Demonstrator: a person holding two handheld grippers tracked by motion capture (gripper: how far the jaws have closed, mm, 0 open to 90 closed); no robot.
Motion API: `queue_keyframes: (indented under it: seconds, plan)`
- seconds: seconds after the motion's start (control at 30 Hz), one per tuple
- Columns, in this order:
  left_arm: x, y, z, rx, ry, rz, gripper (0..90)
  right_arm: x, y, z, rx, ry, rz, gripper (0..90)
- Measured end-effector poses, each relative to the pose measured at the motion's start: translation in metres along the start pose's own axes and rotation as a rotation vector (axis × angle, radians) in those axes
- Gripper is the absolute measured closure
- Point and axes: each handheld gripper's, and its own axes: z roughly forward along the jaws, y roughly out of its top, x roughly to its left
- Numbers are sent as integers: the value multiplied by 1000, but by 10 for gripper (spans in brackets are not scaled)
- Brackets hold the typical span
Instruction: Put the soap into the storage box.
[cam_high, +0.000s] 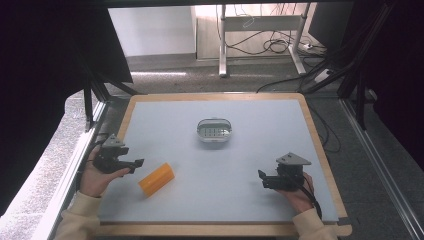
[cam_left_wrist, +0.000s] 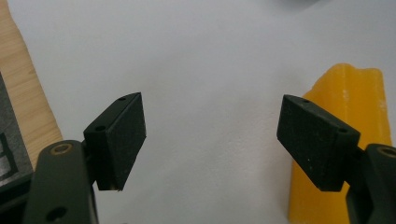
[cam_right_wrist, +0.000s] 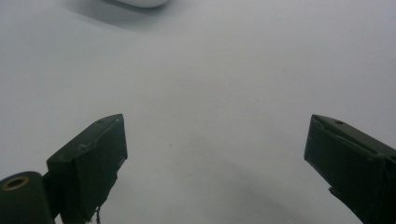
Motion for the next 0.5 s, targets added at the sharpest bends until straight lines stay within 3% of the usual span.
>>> queue_keyframes:
  seconds: [0.17,0.3,0.4,0.5]
  plan:
    - [-2,-2,4,14,2,9,238,1,-2,-3,3,-6,3,81]
    - [-3,-4,3,10,-5,17,241,-1,-3,-7,-13,35,94,106]
    - [-4,-5,2,9,-18,20,242,-3,-4,-9,-20,-5,91,116]
    - [-3,-3,3,11,-22,27,239,-5,-5,-10,-24,-15,92,126]
